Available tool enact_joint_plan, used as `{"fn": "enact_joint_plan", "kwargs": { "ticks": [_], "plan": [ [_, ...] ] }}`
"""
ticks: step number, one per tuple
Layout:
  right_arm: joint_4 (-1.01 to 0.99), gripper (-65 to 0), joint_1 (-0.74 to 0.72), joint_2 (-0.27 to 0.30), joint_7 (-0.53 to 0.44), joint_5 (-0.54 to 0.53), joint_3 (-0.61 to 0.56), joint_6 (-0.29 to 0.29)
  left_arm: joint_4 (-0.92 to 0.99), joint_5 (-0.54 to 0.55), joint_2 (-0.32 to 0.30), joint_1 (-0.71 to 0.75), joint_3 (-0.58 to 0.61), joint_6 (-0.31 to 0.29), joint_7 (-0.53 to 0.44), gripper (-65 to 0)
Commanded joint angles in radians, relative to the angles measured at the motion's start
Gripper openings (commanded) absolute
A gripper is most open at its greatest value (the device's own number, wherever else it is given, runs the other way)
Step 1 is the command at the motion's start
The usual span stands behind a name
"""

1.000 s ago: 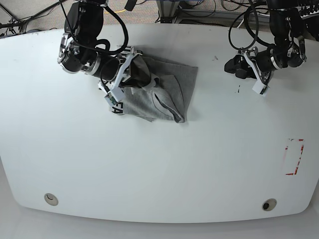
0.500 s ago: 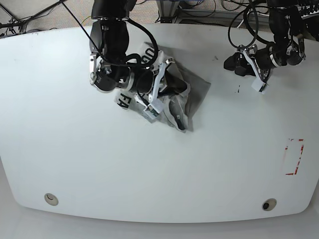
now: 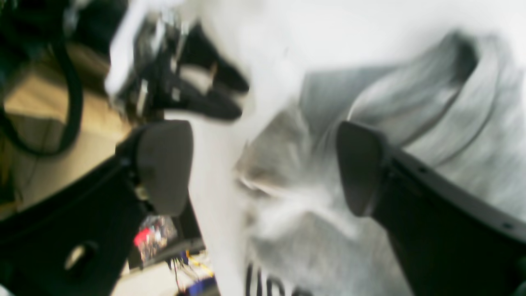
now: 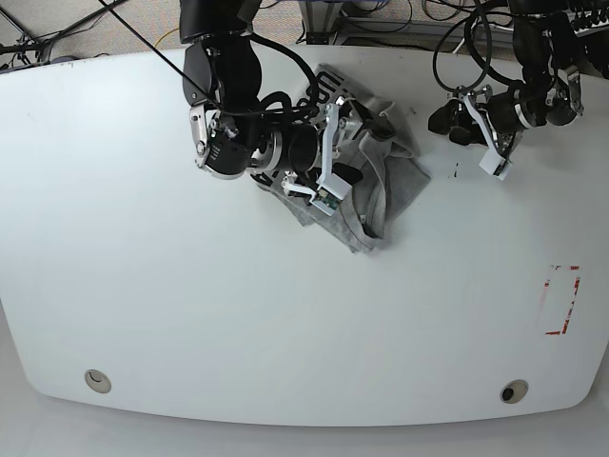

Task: Fold the T-shirt properly
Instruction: 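Grasp the folded bundle with the right gripper and flip it over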

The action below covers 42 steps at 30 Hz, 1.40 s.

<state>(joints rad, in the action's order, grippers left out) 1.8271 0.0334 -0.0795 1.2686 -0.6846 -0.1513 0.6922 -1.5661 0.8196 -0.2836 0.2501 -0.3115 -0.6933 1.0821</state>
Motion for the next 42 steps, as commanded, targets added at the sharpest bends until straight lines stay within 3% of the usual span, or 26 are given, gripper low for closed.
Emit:
{"fn": "enact_joint_plan", "kwargs": {
  "ticks": [1, 9, 19, 29, 37, 42],
  "plan": [
    [0.055, -10.5, -0.011, 0.019, -0.043, -0.028, 0.005, 0.006, -0.02, -0.001, -0.01, -0.005, -0.002, -0.005, -0.009, -33.9],
    [0.067, -10.5, 0.018, 0.09, -0.065, -0.022, 0.003, 0.006, -0.06, -0.001, -0.016, -0.002, -0.002, -0.005, -0.009, -33.9],
    [0.033, -10.1, -0.005, 0.086, -0.069, 0.07, -0.026, 0.006, -0.09, -0.003, -0.111, 0.035, -0.068, -0.005, -0.009, -33.9],
    [-0.089, -10.1, -0.163, 0.091, -0.182, 0.162, -0.262, 0.006, -0.09, -0.004, -0.115, 0.093, -0.259, -0.005, -0.009, -33.9],
    [-0.139, -10.1, -0.277, 0.117, -0.208, 0.165, -0.474, 0.006, -0.087, -0.007, -0.115, 0.114, -0.268, -0.005, -0.01, -33.9],
    [-0.16, -10.1, -0.326, 0.149, -0.269, 0.237, -0.594, 0.006, -0.093, -0.065, -0.11, 0.117, -0.266, -0.005, -0.01, -33.9]
  ]
}}
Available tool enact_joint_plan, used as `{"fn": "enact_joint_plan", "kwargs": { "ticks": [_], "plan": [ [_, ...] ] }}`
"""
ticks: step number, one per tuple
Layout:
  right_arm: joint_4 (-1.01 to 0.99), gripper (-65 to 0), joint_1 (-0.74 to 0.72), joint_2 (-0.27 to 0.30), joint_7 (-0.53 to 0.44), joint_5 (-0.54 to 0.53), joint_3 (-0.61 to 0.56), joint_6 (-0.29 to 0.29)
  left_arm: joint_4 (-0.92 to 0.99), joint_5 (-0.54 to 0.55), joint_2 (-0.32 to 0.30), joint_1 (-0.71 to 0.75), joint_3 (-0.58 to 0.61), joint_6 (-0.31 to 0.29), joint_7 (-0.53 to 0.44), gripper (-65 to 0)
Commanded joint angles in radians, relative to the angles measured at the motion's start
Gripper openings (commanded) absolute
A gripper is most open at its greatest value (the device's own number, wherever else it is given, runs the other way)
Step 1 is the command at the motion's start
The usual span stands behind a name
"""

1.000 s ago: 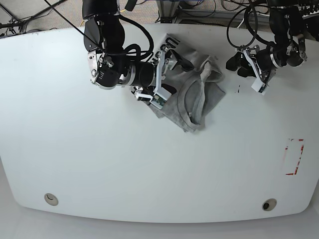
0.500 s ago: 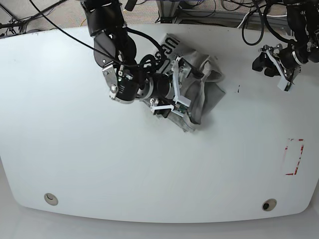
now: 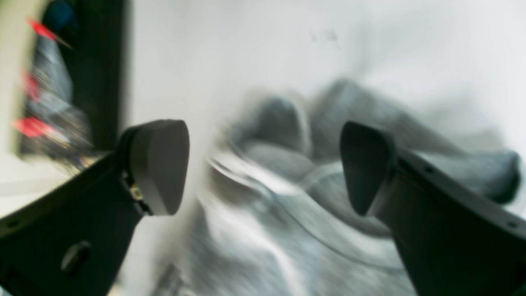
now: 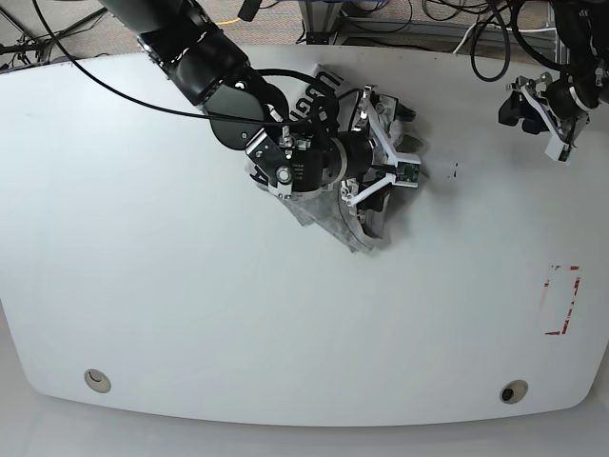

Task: Fold the T-shirt properly
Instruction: 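Grasp the folded bundle with the right gripper and flip it over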

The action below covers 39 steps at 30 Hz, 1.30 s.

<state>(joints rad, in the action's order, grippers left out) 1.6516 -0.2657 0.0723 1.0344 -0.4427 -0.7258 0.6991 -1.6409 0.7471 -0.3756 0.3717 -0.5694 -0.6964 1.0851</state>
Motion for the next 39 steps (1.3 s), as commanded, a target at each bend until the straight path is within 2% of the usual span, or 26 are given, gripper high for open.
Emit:
{"fn": "enact_joint_plan", "kwargs": {
  "ticks": [1, 7, 10, 18, 20, 24, 27, 39],
  "plan": [
    [0.011, -10.3, -0.031, 0.007, -0.041, 0.011, -0.047, -0.001, -0.017, -0.004, -0.016, -0.001, -0.01, -0.002, -0.013, -33.9],
    [-0.037, -10.5, -0.054, 0.028, -0.084, 0.092, -0.096, -0.001, -0.017, -0.024, -0.015, -0.001, -0.01, -0.002, -0.013, -33.9],
    [-0.041, -15.7, -0.053, 0.034, -0.107, 0.109, -0.093, -0.001, -0.014, -0.027, -0.015, -0.001, -0.011, -0.002, -0.013, -33.9],
    [-0.11, -53.6, -0.083, 0.036, -0.147, 0.114, -0.09, -0.001, -0.014, -0.027, 0.002, -0.001, -0.011, -0.002, -0.013, -33.9],
    [-0.109, -60.7, -0.091, 0.034, -0.147, 0.112, -0.09, -0.001, -0.014, -0.028, 0.01, -0.003, -0.011, -0.002, -0.013, -33.9],
    [-0.107, -62.3, -0.116, 0.024, -0.147, 0.103, -0.088, -0.001, -0.014, -0.028, 0.011, -0.004, -0.011, -0.002, -0.013, -33.9],
    [-0.11, -62.3, -0.122, -0.012, -0.147, 0.114, -0.085, -0.001, -0.014, -0.028, 0.011, -0.003, -0.011, -0.002, -0.013, -33.9],
    [-0.156, -62.3, -0.191, -0.091, -0.15, 0.114, 0.016, -0.001, -0.014, -0.028, 0.013, -0.001, -0.008, -0.002, -0.013, -33.9]
  ]
}}
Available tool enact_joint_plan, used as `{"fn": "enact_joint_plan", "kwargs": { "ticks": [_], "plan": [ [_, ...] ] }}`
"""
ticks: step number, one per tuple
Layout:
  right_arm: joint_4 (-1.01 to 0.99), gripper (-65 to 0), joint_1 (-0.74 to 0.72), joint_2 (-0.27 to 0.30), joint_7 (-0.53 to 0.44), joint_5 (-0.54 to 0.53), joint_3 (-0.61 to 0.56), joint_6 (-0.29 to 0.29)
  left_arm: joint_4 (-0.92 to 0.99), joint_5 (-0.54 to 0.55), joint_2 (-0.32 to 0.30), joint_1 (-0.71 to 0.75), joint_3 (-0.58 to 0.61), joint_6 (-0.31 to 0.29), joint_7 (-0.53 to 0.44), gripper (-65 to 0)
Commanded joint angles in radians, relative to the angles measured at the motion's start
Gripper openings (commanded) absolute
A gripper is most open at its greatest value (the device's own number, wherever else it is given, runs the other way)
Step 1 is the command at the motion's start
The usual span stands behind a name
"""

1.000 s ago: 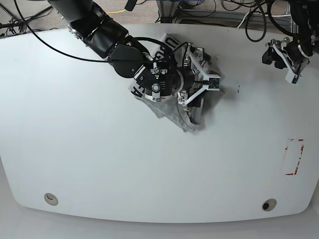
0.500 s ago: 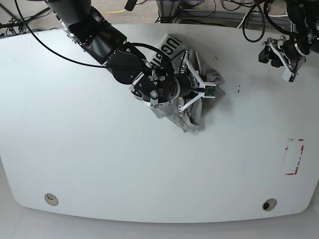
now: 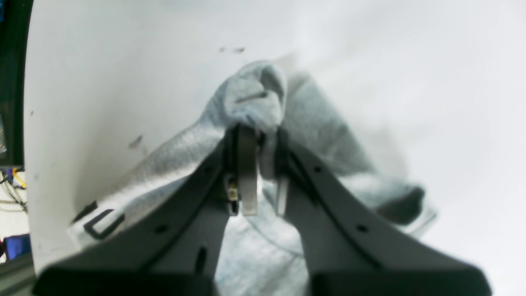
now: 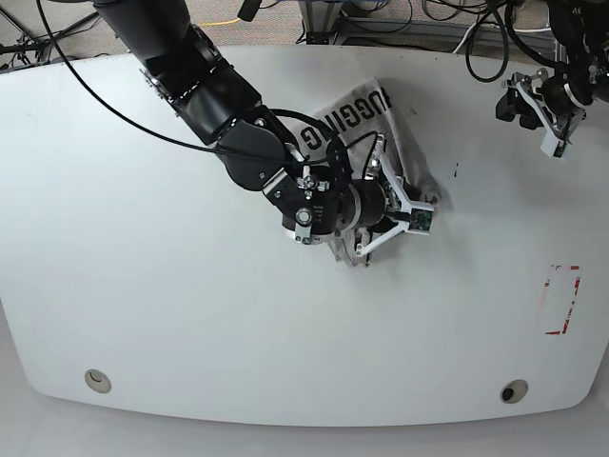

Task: Fold the T-shirt properly
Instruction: 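Grasp the folded bundle with the right gripper and flip it over, then grasp the folded shirt bundle with the left gripper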

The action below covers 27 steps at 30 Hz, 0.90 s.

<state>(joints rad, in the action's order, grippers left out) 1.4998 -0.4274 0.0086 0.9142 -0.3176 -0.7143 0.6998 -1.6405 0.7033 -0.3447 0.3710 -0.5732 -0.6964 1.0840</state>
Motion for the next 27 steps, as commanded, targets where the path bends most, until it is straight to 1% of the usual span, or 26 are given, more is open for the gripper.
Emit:
{"fn": "enact_joint_plan", "kwargs": {
  "ticks": [1, 4, 6, 9, 10, 12, 13, 15, 17, 19, 22, 24, 27],
  "plan": [
    [-0.023, -62.3, -0.044, -0.037, -0.03, -0.012, 0.009, -0.002, -0.014, 0.016, -0.018, 0.0, -0.003, -0.002, -0.012, -33.9],
    [-0.089, -61.7, -0.075, -0.063, -0.04, -0.012, 0.018, -0.002, -0.014, 0.016, -0.018, 0.001, -0.001, -0.002, -0.012, -33.9],
    [-0.143, -58.5, -0.1, -0.077, -0.085, -0.012, 0.018, -0.002, -0.014, 0.016, -0.003, 0.001, -0.001, -0.002, -0.012, -33.9],
    [-0.264, -45.3, -0.143, -0.088, -0.206, -0.012, 0.017, -0.002, -0.017, 0.014, 0.012, 0.003, 0.0, -0.002, -0.012, -33.9],
    [-0.293, -41.1, -0.159, -0.089, -0.232, -0.012, 0.017, -0.002, -0.017, 0.014, 0.014, 0.006, 0.0, -0.002, -0.012, -33.9],
    [-0.38, -31.7, -0.205, -0.111, -0.289, -0.012, 0.017, -0.002, -0.019, 0.014, 0.016, 0.018, 0.0, -0.002, -0.012, -33.9],
    [-0.431, -28.4, -0.23, -0.12, -0.307, -0.012, 0.018, -0.002, -0.019, 0.014, 0.017, 0.018, 0.002, -0.002, -0.012, -33.9],
    [-0.509, -25.2, -0.276, -0.126, -0.335, -0.013, 0.018, -0.002, -0.019, 0.014, 0.017, 0.018, 0.006, -0.002, -0.012, -33.9],
    [-0.56, -25.0, -0.319, -0.129, -0.356, -0.022, 0.018, -0.002, -0.02, 0.014, 0.017, 0.018, 0.026, -0.002, -0.012, -33.9],
    [-0.558, -25.0, -0.336, -0.126, -0.353, -0.022, 0.026, -0.002, -0.023, 0.016, 0.017, 0.018, 0.04, -0.002, -0.012, -33.9],
    [-0.54, -25.0, -0.339, -0.123, -0.318, -0.022, 0.103, -0.002, -0.048, 0.014, 0.017, 0.016, 0.058, -0.002, -0.012, -33.9],
    [-0.492, -25.0, -0.328, -0.121, -0.255, -0.022, 0.193, -0.002, -0.086, 0.014, 0.016, 0.004, 0.086, -0.002, -0.012, -33.9],
    [-0.4, -25.0, -0.275, -0.094, -0.131, -0.024, 0.305, -0.002, -0.135, 0.014, 0.016, -0.025, 0.12, -0.002, -0.012, -33.9]
  ]
}}
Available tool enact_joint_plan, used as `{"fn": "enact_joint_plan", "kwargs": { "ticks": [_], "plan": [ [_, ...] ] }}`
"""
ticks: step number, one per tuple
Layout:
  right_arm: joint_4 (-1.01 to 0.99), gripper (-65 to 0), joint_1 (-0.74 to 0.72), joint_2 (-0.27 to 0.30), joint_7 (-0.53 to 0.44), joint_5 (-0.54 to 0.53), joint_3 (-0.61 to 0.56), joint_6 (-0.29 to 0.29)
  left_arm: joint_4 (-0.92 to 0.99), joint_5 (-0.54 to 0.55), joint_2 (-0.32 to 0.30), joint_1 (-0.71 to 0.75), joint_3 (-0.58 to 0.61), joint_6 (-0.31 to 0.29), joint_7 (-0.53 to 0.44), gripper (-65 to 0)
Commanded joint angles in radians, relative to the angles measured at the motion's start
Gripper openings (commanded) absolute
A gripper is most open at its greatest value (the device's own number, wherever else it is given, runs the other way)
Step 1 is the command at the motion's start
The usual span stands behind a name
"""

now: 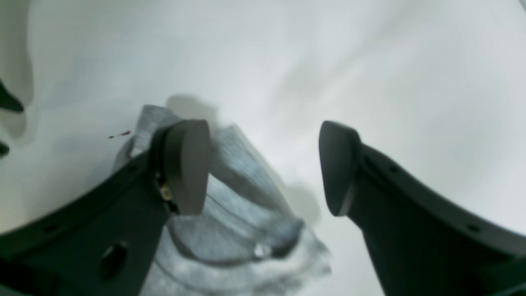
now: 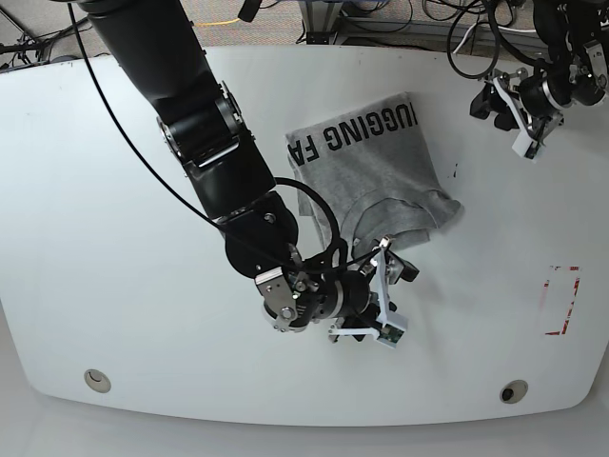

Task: Fold the T-shirt properly
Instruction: 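Grasp the folded shirt bundle with the left gripper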

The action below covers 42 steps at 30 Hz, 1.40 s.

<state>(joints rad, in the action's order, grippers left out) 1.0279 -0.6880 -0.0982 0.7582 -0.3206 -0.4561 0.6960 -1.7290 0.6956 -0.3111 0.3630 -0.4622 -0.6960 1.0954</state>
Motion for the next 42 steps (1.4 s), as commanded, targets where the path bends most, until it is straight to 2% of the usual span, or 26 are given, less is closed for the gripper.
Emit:
{"fn": "enact_joint_plan", "kwargs": {
  "ticks": [1, 5, 9, 15, 17, 20, 23, 24, 27, 33, 37, 39, 42],
  "plan": [
    [0.116, -25.0, 0.004, 0.018, 0.063, -0.021, 0.09, 0.002, -0.058, 0.022, -0.018, -0.025, 0.023, -0.002, -0.024, -33.9],
    [0.291, -24.4, 0.116, 0.03, 0.195, -0.021, 0.276, 0.002, -0.072, 0.022, -0.012, -0.075, 0.13, -0.002, -0.024, -33.9],
    [0.463, -24.3, 0.248, 0.042, 0.364, -0.068, 0.455, 0.002, -0.073, 0.022, 0.046, -0.095, 0.184, -0.002, -0.024, -33.9],
    [0.564, -24.7, 0.391, 0.113, 0.416, -0.194, 0.592, 0.002, -0.079, 0.022, 0.12, -0.164, 0.27, 0.009, -0.024, -33.9],
    [0.604, -24.7, 0.445, 0.156, 0.416, -0.248, 0.618, 0.002, -0.105, 0.016, 0.137, -0.177, 0.297, 0.075, -0.025, -33.9],
    [0.613, -24.7, 0.488, 0.213, 0.416, -0.302, 0.659, 0.002, -0.138, -0.046, 0.204, -0.227, 0.352, 0.209, -0.048, -33.3],
    [0.619, -24.9, 0.546, 0.271, 0.416, -0.369, 0.731, 0.002, -0.164, -0.181, 0.274, -0.258, 0.458, 0.339, -0.117, -33.1],
    [0.619, -24.9, 0.56, 0.286, 0.416, -0.387, 0.751, 0.002, -0.164, -0.213, 0.286, -0.259, 0.483, 0.361, -0.136, -32.6],
    [0.598, -24.9, 0.574, 0.331, 0.416, -0.429, 0.828, 0.002, -0.153, -0.362, 0.344, -0.279, 0.587, 0.45, -0.234, -26.8],
    [0.576, -24.9, 0.624, 0.409, 0.416, -0.489, 0.911, 0.002, -0.059, -0.65, 0.421, -0.269, 0.83, 0.701, -0.462, -19.2],
    [0.578, -24.9, 0.644, 0.423, 0.416, -0.506, 0.936, 0.002, 0.054, -0.735, 0.428, -0.272, 0.894, 0.823, -0.556, -19.2],
    [0.576, -24.9, 0.644, 0.423, 0.416, -0.499, 0.948, 0.002, 0.1, -0.741, 0.428, -0.273, 0.9, 0.855, -0.599, -19.2],
    [0.576, -24.9, 0.655, 0.423, 0.416, -0.506, 0.952, 0.002, 0.119, -0.744, 0.421, -0.264, 0.897, 0.866, -0.656, -19.2]
  ]
}}
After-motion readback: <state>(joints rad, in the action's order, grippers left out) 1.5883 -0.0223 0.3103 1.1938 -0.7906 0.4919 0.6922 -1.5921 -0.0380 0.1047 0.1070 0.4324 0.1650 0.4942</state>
